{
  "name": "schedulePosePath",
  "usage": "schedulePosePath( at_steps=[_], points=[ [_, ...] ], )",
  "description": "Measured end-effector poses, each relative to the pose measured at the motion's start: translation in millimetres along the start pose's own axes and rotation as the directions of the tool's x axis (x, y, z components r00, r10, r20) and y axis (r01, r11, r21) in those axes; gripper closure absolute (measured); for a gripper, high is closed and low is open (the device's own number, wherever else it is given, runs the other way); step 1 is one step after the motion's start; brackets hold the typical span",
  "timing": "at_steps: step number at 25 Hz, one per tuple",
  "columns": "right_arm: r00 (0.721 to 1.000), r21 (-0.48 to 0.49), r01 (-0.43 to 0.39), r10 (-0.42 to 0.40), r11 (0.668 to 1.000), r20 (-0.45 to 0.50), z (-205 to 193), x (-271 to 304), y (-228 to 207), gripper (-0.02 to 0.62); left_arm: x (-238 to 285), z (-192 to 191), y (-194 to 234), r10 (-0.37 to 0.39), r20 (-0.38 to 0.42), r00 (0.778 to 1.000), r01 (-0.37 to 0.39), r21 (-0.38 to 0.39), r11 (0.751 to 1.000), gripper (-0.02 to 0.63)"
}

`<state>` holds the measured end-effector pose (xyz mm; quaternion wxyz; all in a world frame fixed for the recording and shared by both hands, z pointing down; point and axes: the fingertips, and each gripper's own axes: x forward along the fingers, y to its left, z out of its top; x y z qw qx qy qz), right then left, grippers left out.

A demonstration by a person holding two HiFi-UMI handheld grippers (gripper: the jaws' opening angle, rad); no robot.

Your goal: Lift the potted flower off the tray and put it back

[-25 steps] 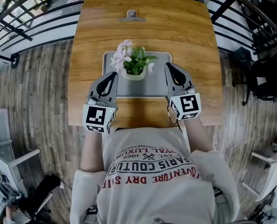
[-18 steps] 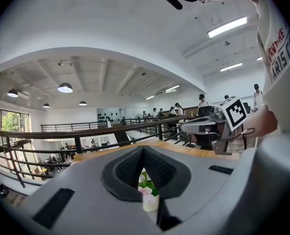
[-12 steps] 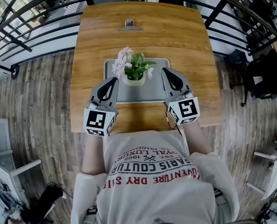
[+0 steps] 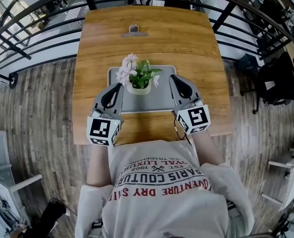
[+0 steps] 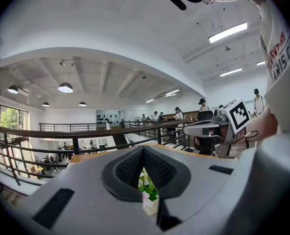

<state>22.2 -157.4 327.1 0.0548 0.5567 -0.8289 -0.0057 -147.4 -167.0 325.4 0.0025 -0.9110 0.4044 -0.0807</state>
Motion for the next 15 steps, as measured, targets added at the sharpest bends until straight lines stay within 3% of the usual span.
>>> schedulePosePath(
  at_steps=[9, 15],
  points=[
    [1.000, 0.001, -0.006, 0.006, 1.000, 0.018, -1, 2, 0, 0.569, 4, -2, -1, 0.011, -0.004, 1.000, -0.011, 0.003, 1.000, 0.594],
    [0.999, 0.066, 0.016, -0.018, 0.998, 0.029, 4, 0, -8, 0.569, 7, 3, -2, 0.007, 0.007, 1.000, -0.007, -0.002, 1.000, 0.594]
  ],
)
